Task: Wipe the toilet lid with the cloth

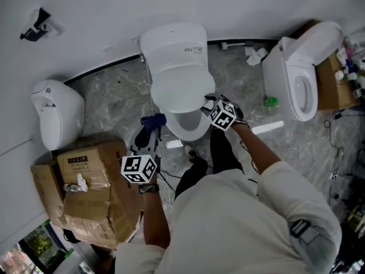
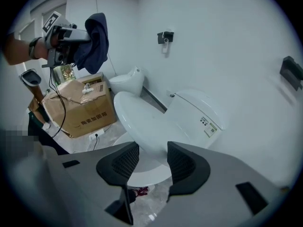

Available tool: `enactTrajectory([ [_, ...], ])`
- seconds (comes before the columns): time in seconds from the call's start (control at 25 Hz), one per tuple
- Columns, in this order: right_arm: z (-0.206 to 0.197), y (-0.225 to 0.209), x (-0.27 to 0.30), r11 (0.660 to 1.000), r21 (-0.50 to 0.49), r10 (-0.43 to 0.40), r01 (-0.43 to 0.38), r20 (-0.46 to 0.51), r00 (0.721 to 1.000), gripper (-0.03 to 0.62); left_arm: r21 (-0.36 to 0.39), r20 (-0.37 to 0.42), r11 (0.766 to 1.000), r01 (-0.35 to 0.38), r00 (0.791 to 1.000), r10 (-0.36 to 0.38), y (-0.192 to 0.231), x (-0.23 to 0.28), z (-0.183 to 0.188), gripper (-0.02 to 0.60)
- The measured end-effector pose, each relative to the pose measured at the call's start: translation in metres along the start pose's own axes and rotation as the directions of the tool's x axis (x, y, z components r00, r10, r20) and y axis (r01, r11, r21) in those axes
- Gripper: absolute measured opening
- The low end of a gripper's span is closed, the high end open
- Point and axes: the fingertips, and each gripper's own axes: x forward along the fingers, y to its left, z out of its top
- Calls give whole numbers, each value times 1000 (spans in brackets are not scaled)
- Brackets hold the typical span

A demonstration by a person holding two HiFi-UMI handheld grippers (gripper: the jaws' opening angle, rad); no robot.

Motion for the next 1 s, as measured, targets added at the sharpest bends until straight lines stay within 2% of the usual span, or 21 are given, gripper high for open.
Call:
enactTrajectory([
  [0.2,-25,30,7,997,-41,67,-69,-53,996,199,-2,-19,999,47,999,-47,-3,7,-10,83],
  [0.4,-44,57,20,990,-72,110,-120,-123,986,210,0,-32,998,61,998,-61,2,9,-16,83],
  [0.68,-75,97,33,983,-46,167,-177,-178,970,234,-9,-80,996,91,993,-92,-5,20,-40,83],
  [1.0,-99,114,50,971,-42,221,-234,-200,955,256,-24,-130,992,126,983,-128,-8,50,-66,83],
])
